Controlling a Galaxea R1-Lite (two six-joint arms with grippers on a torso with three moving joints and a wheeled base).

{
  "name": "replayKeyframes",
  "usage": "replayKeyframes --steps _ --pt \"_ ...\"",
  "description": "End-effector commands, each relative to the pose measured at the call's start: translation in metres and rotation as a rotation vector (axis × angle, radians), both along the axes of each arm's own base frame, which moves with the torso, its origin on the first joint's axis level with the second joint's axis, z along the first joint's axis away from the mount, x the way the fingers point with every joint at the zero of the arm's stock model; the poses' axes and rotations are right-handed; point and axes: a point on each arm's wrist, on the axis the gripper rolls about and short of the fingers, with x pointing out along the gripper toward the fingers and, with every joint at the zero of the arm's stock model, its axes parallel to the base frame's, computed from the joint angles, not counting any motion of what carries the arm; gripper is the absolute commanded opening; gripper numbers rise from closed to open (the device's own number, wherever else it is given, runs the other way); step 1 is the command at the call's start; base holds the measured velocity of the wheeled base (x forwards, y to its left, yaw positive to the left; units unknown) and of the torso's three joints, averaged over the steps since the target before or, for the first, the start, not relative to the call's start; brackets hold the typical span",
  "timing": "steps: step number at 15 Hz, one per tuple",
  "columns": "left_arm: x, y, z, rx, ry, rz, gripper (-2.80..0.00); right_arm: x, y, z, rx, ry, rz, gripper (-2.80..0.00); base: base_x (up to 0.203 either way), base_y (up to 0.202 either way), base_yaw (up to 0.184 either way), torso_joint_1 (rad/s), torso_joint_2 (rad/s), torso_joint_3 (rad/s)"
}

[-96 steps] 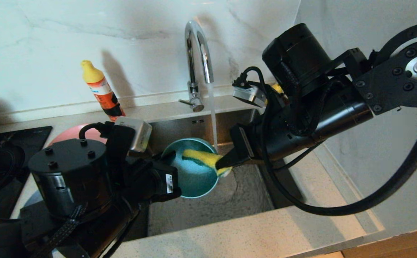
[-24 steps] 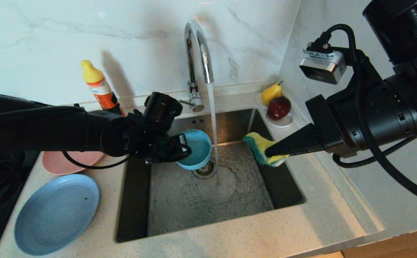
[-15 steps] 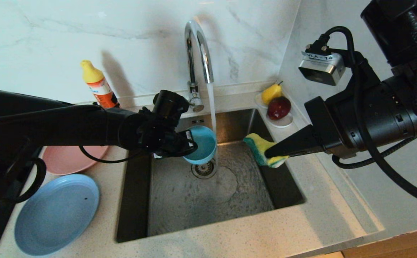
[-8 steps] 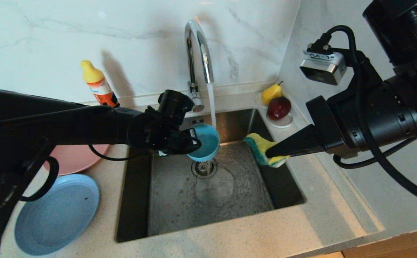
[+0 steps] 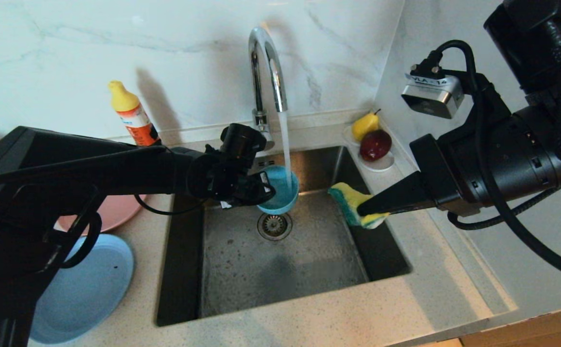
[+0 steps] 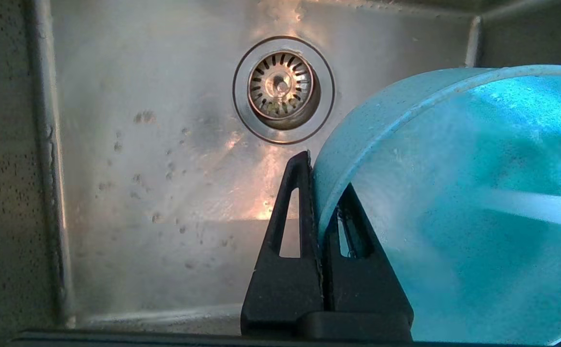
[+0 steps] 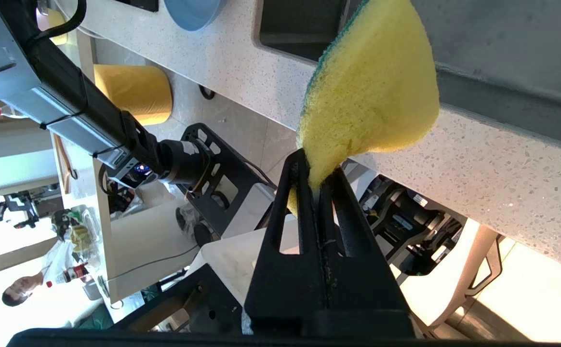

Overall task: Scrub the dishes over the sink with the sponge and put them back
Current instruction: Rinse the bowl

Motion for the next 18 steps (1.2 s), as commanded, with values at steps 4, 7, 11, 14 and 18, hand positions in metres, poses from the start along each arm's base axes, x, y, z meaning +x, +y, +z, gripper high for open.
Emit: replayKeyframes --steps 4,7,11,14,18 --pt "-0.002 0.001 -0.002 -0.002 0.011 0.014 -2.8 -0.001 -0.001 -0.001 -0.004 0.011 0.0 -2.8 0.0 0.0 0.0 0.0 0.0 0.0" --pt "-0.006 0.003 -0.01 0.013 0.047 0.022 -2.8 0.0 0.0 -0.001 -0.003 0.01 0.0 -2.8 0.0 0.0 0.0 0.0 0.0 0.0" --pt "-0.008 0.006 -0.007 0.013 0.044 0.026 -2.8 0.0 0.001 -0.002 -0.004 0.011 0.001 -2.8 0.0 0.0 0.0 0.0 0.0 0.0" --pt "-0.009 0.006 -0.005 0.012 0.039 0.027 -2.8 -0.001 0.0 -0.001 -0.002 0.008 0.001 -2.8 0.0 0.0 0.0 0.0 0.0 0.0" --pt "-0.012 0.024 0.011 0.06 -0.024 0.149 -2.8 -0.005 -0.004 0.003 0.005 -0.001 -0.001 -2.8 0.0 0.0 0.0 0.0 0.0 0.0"
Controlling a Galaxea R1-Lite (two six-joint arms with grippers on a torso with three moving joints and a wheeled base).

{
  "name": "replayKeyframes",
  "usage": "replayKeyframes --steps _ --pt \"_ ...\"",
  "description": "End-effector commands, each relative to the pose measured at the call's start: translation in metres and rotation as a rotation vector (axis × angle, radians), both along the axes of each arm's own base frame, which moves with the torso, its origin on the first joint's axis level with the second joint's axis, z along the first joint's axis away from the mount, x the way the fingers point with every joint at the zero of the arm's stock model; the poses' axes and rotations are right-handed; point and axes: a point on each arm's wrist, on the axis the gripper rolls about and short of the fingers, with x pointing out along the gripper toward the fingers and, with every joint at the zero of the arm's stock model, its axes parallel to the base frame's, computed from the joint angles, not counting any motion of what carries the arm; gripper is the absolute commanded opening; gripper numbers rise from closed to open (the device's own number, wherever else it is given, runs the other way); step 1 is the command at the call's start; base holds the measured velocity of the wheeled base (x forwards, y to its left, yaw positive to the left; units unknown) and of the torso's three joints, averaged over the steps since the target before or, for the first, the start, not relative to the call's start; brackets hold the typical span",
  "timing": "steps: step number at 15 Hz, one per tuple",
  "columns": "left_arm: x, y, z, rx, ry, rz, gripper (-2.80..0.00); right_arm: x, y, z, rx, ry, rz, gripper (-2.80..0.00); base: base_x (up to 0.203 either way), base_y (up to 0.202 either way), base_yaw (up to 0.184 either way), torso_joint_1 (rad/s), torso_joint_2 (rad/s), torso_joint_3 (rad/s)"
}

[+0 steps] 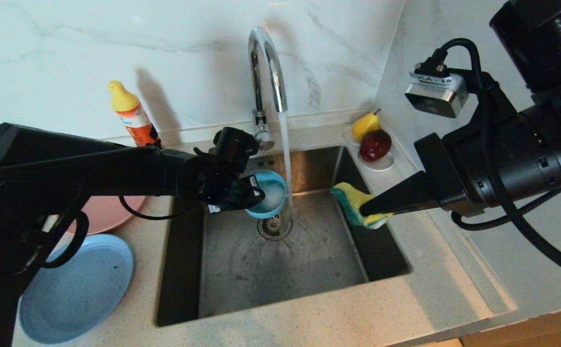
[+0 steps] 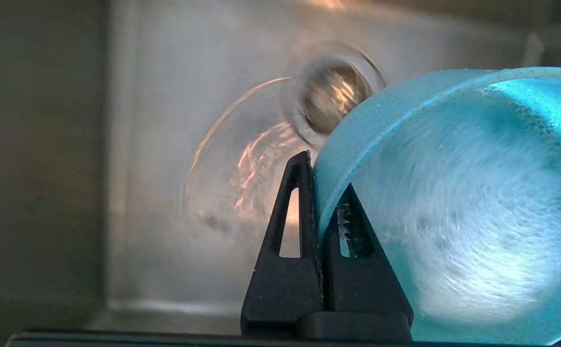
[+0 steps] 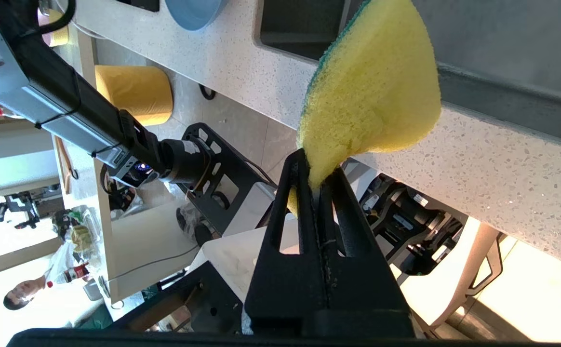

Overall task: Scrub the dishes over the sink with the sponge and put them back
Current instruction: Rinse the bowl

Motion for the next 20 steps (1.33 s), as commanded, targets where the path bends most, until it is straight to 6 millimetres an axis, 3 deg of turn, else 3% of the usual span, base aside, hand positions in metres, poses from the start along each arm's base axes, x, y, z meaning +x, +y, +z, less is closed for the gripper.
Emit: replayKeyframes --steps 1,5,8,14,20 --pt "-0.008 0.015 0.022 0.009 -0.056 0.062 -2.8 -0.003 -0.003 0.002 0.005 -0.002 -0.001 -2.8 0.0 0.0 0.0 0.0 0.0 0.0" --pt "-0.038 0.038 0.077 -0.009 -0.2 0.112 -2.8 -0.004 -0.003 0.003 0.007 -0.003 -0.001 -2.8 0.0 0.0 0.0 0.0 0.0 0.0" --pt "-0.061 0.05 0.106 0.023 -0.417 0.077 -2.8 -0.004 -0.004 0.002 0.003 0.004 -0.002 -2.8 0.0 0.0 0.0 0.0 0.0 0.0" --pt "-0.085 0.061 0.127 0.158 -0.891 0.033 -2.8 -0.007 -0.006 0.0 -0.004 0.009 -0.005 -2.8 0.0 0.0 0.0 0.0 0.0 0.0" --pt "-0.13 0.078 0.166 0.091 -1.091 -0.13 -2.8 -0.008 -0.008 -0.005 -0.015 0.019 -0.008 -2.8 0.0 0.0 0.0 0.0 0.0 0.0"
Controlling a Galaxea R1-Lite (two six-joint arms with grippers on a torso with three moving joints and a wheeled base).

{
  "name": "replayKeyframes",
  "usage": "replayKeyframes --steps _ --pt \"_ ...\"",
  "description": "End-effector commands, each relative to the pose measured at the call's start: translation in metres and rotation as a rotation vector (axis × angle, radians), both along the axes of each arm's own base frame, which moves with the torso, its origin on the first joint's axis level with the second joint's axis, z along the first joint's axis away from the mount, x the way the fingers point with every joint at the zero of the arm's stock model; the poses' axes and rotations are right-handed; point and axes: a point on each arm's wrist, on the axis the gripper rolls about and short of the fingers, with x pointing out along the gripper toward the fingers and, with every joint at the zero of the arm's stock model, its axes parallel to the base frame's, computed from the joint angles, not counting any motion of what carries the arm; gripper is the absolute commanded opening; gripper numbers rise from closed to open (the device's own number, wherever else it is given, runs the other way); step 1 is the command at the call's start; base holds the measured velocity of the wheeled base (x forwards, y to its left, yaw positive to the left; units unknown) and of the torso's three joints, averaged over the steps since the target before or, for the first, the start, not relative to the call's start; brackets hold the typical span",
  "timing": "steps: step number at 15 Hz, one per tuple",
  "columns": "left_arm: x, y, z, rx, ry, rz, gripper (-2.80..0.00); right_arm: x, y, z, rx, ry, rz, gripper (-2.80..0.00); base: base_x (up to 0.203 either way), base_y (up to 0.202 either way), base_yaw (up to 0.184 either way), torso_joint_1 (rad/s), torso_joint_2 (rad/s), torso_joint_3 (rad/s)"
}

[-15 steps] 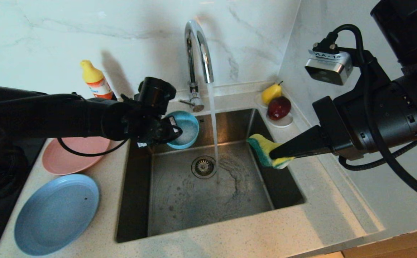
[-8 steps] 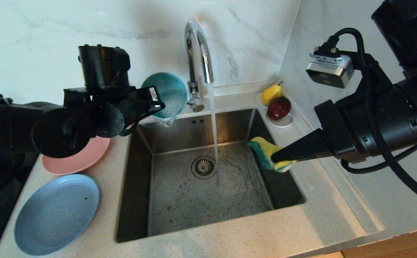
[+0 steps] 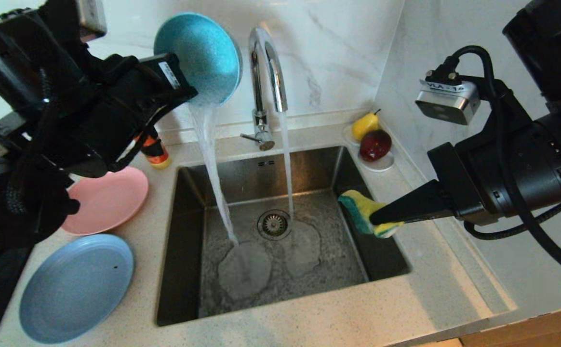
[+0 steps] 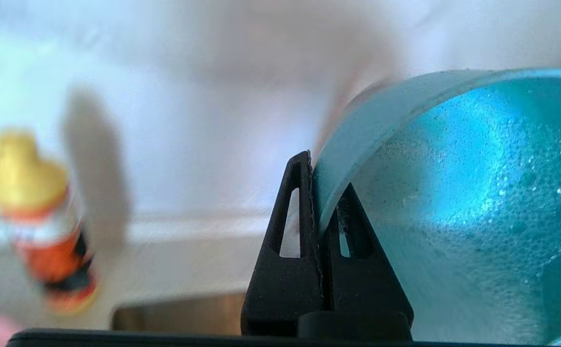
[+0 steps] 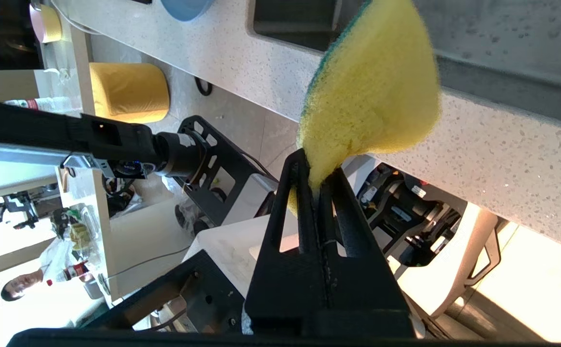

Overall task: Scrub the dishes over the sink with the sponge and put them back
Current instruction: Rinse the bowl

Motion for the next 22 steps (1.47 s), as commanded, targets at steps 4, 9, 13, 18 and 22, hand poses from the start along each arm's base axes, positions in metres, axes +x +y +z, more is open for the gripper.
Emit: replayKeyframes --steps 4,9,13,18,22 --pt "-0.037 0.017 0.032 -0.029 -0.175 -0.07 -2.8 0.0 -0.001 -0.001 0.0 0.007 0.0 -2.8 0.0 0.0 0.0 0.0 0.0 0.0" --pt "-0.053 0.023 0.033 0.024 -0.264 -0.086 -2.8 0.002 0.001 -0.001 0.0 0.007 0.001 -2.8 0.0 0.0 0.0 0.0 0.0 0.0" --pt "-0.054 0.023 0.027 0.025 -0.239 -0.097 -2.8 0.008 0.005 -0.008 -0.015 0.028 0.001 -2.8 0.0 0.0 0.0 0.0 0.0 0.0" --pt "-0.045 0.034 -0.012 0.177 0.205 -0.064 -2.8 0.001 0.0 0.001 0.006 0.003 0.001 -2.8 0.0 0.0 0.0 0.0 0.0 0.0" --pt "-0.068 0.058 -0.017 0.205 0.659 -0.022 -2.8 -0.001 -0.003 -0.002 -0.003 0.012 0.0 -2.8 0.0 0.0 0.0 0.0 0.0 0.0"
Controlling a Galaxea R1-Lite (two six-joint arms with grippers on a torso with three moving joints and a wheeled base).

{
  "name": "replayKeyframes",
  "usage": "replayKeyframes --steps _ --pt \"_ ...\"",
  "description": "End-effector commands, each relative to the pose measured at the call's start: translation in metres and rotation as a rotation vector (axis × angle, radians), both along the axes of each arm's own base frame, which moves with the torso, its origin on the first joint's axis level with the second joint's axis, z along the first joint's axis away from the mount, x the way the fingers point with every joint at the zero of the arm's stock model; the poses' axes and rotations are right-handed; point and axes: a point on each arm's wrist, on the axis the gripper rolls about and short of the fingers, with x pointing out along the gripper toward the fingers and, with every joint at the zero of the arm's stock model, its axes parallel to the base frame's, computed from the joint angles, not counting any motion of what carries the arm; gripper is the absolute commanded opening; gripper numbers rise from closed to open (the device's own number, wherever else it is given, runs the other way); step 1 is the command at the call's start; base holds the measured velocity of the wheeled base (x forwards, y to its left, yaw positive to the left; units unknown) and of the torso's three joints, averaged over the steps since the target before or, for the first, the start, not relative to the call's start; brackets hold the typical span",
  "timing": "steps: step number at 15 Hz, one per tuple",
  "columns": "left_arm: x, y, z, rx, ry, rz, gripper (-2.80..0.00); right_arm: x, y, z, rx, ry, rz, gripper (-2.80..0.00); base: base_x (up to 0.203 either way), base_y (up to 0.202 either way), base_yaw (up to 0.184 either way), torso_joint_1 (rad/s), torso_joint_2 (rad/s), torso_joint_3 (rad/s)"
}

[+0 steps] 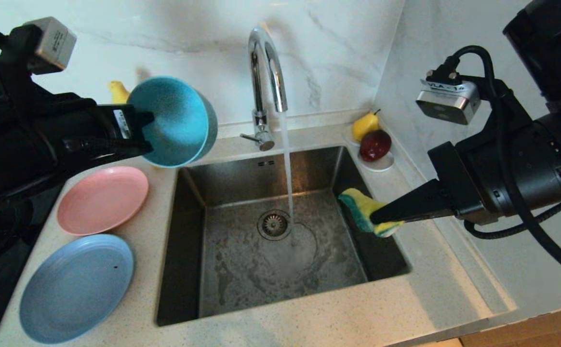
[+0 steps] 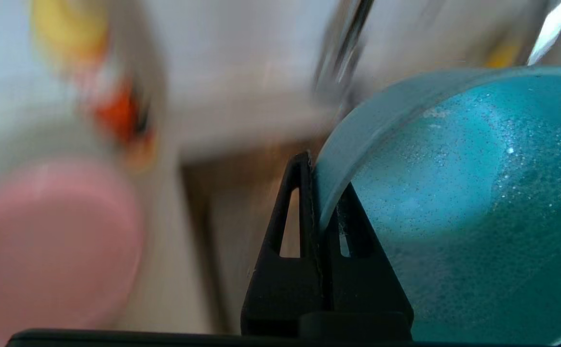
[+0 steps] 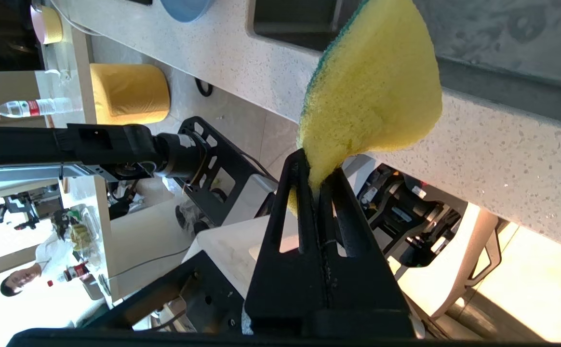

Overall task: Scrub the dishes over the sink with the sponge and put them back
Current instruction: Rinse the bowl, then place the bowl on the table

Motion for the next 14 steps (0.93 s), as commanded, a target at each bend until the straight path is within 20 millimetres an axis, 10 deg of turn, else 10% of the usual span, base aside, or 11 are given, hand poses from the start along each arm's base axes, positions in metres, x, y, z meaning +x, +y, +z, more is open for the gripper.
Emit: replayKeyframes --steps 1,9,14 --pt "-0.022 0.024 0.0 -0.014 0.32 0.095 -2.8 -0.002 -0.002 -0.006 -0.011 0.025 0.006 -2.8 0.0 0.0 0.0 0.0 0.0 0.0" --pt "-0.01 0.132 -0.004 -0.345 0.433 0.638 -2.8 0.0 -0.006 -0.01 -0.006 0.056 0.013 -2.8 0.0 0.0 0.0 0.0 0.0 0.0" --pt "0.025 0.217 -0.039 -0.442 0.444 0.84 -2.8 0.004 -0.002 -0.013 -0.014 0.06 0.019 -2.8 0.0 0.0 0.0 0.0 0.0 0.0"
